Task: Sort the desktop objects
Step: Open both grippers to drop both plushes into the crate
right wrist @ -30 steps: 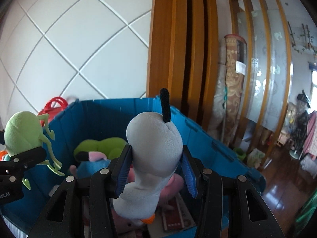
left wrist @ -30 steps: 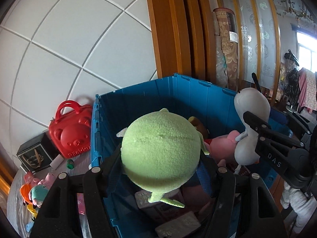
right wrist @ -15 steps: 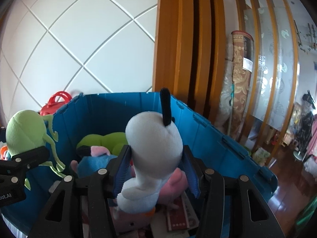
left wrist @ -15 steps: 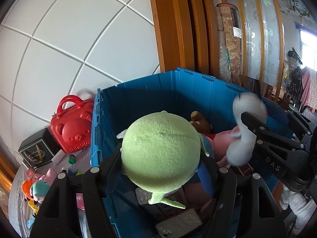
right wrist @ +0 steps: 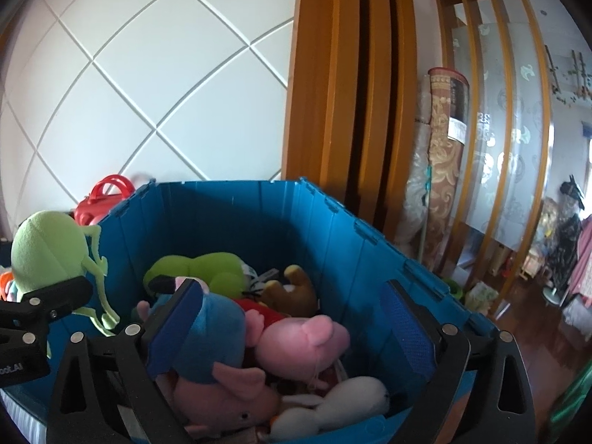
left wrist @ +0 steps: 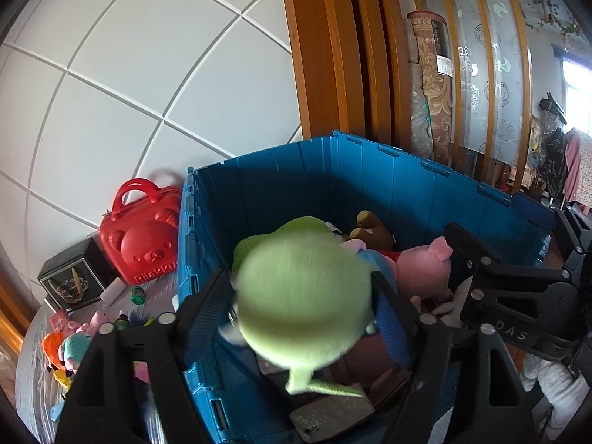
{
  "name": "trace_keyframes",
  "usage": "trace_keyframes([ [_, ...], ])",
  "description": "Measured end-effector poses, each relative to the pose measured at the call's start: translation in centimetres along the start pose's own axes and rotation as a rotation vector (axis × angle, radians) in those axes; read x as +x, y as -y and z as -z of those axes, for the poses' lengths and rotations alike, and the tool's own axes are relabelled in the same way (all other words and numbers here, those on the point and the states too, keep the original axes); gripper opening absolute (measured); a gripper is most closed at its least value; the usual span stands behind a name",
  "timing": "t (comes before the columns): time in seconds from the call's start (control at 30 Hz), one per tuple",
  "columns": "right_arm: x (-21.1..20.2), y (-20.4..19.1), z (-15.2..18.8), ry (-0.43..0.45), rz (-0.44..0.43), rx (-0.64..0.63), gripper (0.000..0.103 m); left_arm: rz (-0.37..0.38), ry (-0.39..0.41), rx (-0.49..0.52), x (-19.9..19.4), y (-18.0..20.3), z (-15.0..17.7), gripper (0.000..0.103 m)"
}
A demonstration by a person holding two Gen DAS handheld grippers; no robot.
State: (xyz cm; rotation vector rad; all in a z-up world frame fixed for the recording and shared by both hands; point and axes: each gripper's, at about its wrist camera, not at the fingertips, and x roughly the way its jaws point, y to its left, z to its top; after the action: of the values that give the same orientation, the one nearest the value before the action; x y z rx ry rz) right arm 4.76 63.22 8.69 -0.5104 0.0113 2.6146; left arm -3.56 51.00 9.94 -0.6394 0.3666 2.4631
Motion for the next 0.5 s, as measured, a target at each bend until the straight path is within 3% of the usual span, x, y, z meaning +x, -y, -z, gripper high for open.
trace_keyframes([
  [0.5, -1.3, 0.2, 0.5, 0.004, -0.003, 0.002, 0.1, 0.005, 0.001, 0.018, -1.5, 0.1, 0.6, 0.081],
])
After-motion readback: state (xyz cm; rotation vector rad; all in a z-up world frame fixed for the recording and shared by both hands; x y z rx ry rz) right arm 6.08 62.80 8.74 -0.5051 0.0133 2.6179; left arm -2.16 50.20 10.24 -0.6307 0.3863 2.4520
